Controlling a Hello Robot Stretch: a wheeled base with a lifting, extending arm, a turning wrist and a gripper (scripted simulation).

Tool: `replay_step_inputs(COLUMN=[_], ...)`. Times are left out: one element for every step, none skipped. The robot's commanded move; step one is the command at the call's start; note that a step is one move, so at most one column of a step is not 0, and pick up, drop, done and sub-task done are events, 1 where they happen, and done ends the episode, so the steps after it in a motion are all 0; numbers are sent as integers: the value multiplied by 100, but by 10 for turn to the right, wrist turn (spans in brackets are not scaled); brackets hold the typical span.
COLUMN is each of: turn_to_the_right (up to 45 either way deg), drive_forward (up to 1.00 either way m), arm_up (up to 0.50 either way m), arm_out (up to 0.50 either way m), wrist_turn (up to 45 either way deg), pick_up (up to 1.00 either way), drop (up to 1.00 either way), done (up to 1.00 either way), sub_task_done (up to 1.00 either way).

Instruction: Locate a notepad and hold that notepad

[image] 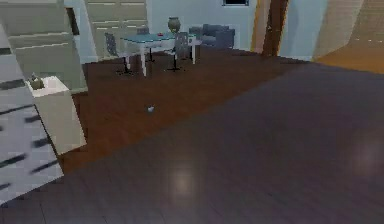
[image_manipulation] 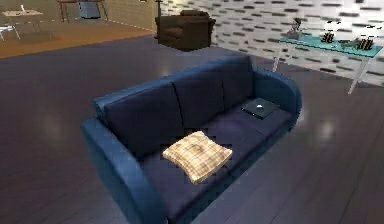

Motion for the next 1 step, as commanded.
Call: replay_step_inputs(turn_to_the_right=[0], drive_forward=[100], arm_up=[0], arm_out=[0], wrist_turn=[0], pick_up=[0], drop=[0], done=[0], sub_task_done=[0])
